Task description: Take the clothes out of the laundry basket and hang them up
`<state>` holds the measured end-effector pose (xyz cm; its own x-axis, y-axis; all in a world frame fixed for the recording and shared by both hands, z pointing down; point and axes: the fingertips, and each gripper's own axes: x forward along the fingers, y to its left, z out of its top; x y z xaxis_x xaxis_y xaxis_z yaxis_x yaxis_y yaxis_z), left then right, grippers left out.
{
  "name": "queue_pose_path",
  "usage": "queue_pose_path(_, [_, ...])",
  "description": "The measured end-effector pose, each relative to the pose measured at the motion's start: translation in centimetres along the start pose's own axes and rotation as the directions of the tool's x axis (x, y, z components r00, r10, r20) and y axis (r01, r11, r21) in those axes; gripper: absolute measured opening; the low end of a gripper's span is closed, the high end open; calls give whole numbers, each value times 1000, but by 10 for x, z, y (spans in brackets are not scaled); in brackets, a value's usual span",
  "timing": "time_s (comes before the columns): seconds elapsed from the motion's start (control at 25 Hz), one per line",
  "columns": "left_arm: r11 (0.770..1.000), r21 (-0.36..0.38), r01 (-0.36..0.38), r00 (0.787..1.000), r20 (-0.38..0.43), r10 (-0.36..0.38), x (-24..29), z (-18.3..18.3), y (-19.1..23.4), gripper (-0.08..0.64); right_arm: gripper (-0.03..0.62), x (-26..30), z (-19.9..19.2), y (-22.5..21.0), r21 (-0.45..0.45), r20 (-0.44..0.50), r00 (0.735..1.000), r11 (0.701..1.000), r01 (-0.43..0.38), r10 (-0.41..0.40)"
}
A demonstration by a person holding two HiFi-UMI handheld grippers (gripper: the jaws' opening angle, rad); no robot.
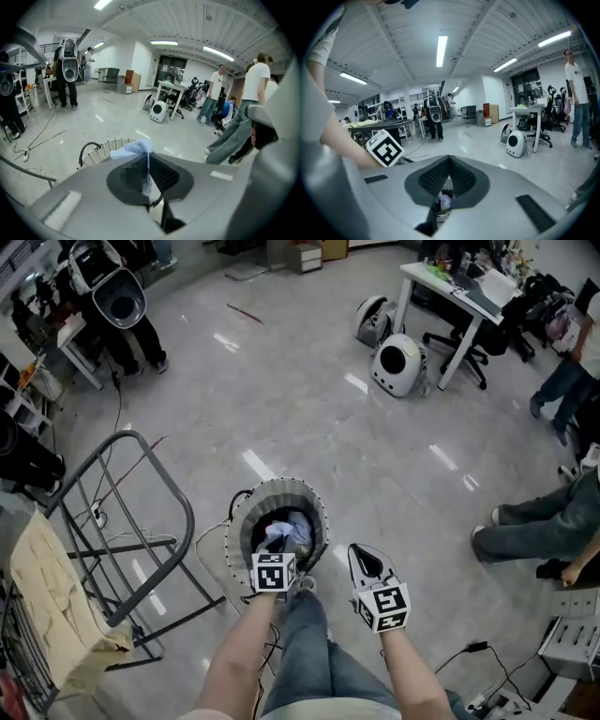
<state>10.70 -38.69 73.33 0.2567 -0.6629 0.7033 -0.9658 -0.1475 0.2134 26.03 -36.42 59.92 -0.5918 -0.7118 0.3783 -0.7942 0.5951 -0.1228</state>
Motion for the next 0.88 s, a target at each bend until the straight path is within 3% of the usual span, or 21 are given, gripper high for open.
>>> queue_pose_path(0.16, [1000, 10, 6, 992, 124, -8, -67, 44, -21, 21, 2, -22, 24, 7, 10, 21, 1000, 1000, -15, 15])
queue_pose_path(0.36, [1000, 15, 14, 960, 279, -18, -162, 109, -44, 21, 2, -50, 52, 28, -17, 29, 996, 997, -78, 79])
queue_pose_path(0.52, [1000, 23, 9, 908, 419, -18, -244, 170, -45, 21, 2, -52, 66, 58, -88, 13, 987, 983, -161, 163])
queue_pose_path(0.68, [997, 79, -2, 854, 519, -40, -327, 235, -53, 21, 2, -46, 72, 99, -160, -27, 963, 950, -268, 267])
queue_pose_path(0.8, [996, 93, 9, 801, 595, -63, -385, 270, -59, 21, 3, -42, 62, 132, -195, -67, 943, 922, -334, 327])
queue_pose_path(0.88, [995, 102, 3, 765, 641, -67, -423, 290, -61, 21, 40, -35, 58, 153, -211, -90, 929, 905, -369, 358])
